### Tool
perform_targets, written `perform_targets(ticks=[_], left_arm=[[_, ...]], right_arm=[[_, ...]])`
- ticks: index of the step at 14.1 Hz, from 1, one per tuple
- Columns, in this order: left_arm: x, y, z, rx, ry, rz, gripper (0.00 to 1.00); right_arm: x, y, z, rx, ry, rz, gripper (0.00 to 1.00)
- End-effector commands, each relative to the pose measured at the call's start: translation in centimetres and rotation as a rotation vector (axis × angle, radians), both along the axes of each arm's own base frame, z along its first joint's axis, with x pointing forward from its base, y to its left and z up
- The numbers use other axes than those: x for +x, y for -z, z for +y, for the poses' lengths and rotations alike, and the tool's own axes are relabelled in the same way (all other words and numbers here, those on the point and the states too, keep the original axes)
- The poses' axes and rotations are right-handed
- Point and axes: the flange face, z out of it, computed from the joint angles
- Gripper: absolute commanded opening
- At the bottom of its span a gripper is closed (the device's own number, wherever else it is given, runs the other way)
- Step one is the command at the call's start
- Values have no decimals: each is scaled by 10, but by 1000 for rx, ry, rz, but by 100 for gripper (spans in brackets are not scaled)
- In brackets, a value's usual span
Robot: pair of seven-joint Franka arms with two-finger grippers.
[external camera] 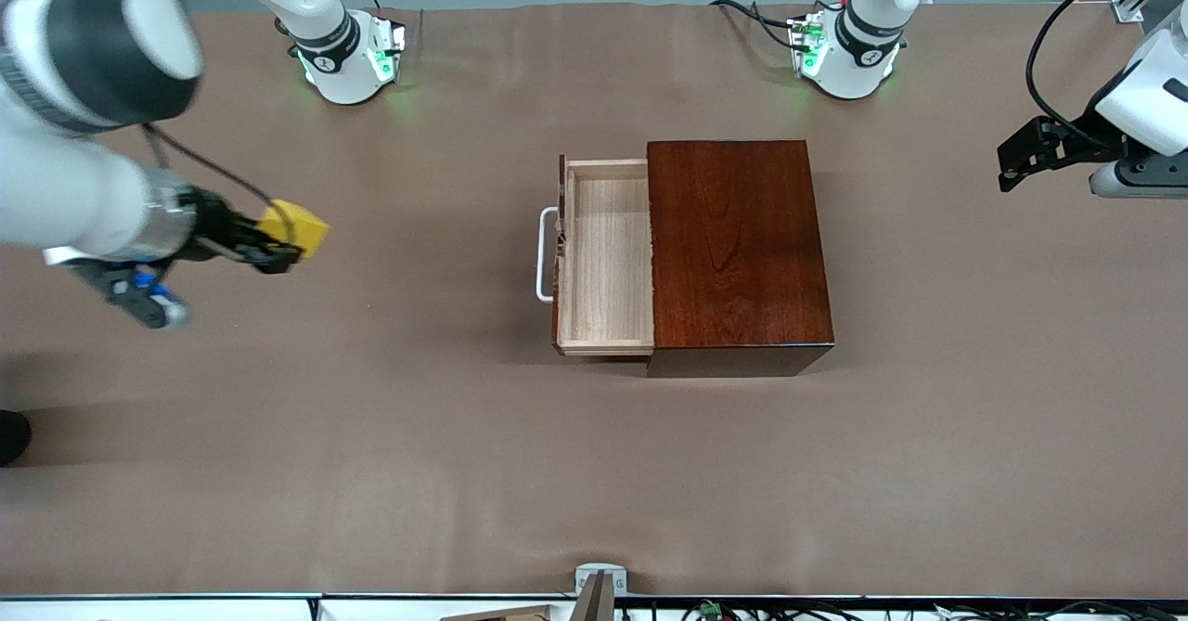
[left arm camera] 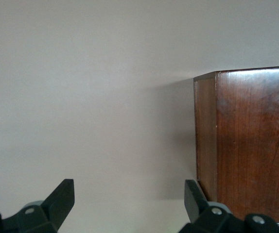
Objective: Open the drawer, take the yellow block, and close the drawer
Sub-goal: 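Lift the cube with the right gripper while the left gripper reaches the handle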
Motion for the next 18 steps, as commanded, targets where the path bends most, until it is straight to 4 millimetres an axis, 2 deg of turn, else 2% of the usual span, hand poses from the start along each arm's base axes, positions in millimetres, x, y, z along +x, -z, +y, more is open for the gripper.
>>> perform_targets(ticks=[1, 2, 3, 5, 7, 9, 12, 14, 16, 18], left_arm=[[2, -12, -11, -30, 8, -23, 100], [2, -17, -26, -59, 16, -31, 100], [6, -17, -39, -94, 4, -28, 100], [19, -2, -72, -128, -72, 1, 100], [33, 3, -106, -153, -141, 9, 100], [35, 15, -158, -168, -216, 33, 100], [31, 42, -245, -207, -353, 33, 100], [29, 56, -293, -250, -464, 21, 100], [23, 74, -337, -262, -538, 14, 100], [13, 88, -377, -303, -624, 4, 100]], right_arm=[[-3, 5, -40, 36, -121, 6, 0], [-2, 14, -48, 53, -167, 15, 0], [-4, 34, -58, 58, -201, 47, 0], [-3, 75, -78, 33, -225, 76, 0], [0, 106, -89, 1, -231, 47, 0], [5, 147, -103, -5, -361, 6, 0], [-3, 227, -130, 0, -413, -55, 0], [-15, 258, -149, 10, -465, -94, 0], [-29, 287, -150, -5, -469, -138, 0], [-43, 305, -141, -11, -478, -156, 0]])
